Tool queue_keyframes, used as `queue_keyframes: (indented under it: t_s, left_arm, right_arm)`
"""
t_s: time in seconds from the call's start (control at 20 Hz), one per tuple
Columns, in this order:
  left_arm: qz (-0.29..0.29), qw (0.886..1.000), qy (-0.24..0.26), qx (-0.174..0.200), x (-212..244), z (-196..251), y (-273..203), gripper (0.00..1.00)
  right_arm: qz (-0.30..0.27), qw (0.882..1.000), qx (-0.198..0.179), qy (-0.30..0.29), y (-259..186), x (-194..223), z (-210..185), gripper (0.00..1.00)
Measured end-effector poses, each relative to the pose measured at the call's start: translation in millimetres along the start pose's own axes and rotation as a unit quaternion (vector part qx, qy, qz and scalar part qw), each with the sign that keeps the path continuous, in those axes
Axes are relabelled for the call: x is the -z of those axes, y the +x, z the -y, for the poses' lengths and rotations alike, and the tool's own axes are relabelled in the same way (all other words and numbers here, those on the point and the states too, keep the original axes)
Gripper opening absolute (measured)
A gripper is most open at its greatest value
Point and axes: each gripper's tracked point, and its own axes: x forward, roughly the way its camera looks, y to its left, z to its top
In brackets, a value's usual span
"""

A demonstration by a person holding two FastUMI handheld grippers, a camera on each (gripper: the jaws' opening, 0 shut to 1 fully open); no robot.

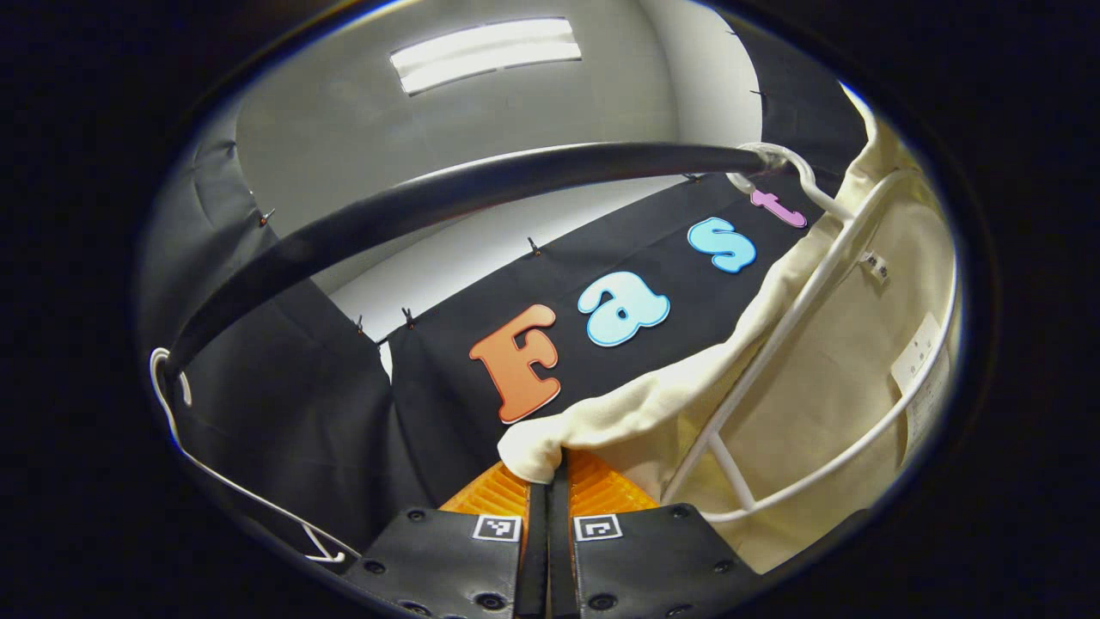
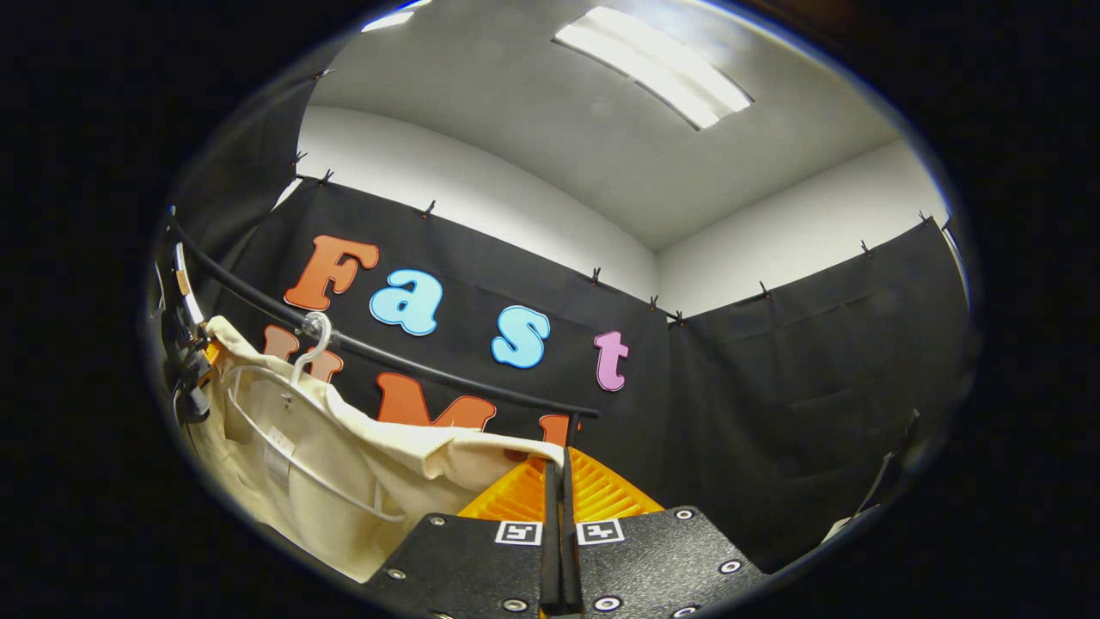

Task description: Grasp the clothes on the hanger with both hands and then place them into the laundry hamper below.

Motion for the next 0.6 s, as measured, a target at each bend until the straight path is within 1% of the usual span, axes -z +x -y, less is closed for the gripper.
queue_keyframes:
  t_s: [0.15, 0.2, 0.25, 0.35, 0.45, 0.6]
  left_arm:
    - [-0.004, 1.0, -0.02, 0.012, 9.8, 8.6, 13.7, 0.08]
    - [-0.014, 0.999, -0.03, 0.019, 19.8, 15.0, 14.9, 0.1]
    - [-0.025, 0.999, -0.039, 0.026, 30.5, 20.3, 16.4, 0.08]
    - [-0.049, 0.997, -0.054, 0.036, 50.9, 28.7, 16.7, 0.08]
    - [-0.069, 0.995, -0.066, 0.039, 69.7, 33.7, 9.9, 0.08]
    - [-0.084, 0.993, -0.071, 0.041, 89.2, 39.5, -1.1, 0.08]
  right_arm:
    - [0.008, 1.0, 0.004, -0.016, 33.2, 4.0, 3.6, 0.0]
    - [0.005, 1.0, 0.004, -0.017, 42.1, 12.6, 3.3, 0.0]
    - [-0.004, 1.0, 0.001, -0.016, 48.4, 25.4, 0.3, 0.0]
    - [-0.031, 0.999, -0.012, -0.011, 58.1, 55.3, -12.2, 0.0]
    - [-0.059, 0.998, -0.024, -0.006, 57.5, 87.0, -27.2, 0.0]
    - [-0.085, 0.996, -0.032, 0.002, 41.7, 125.1, -40.1, 0.0]
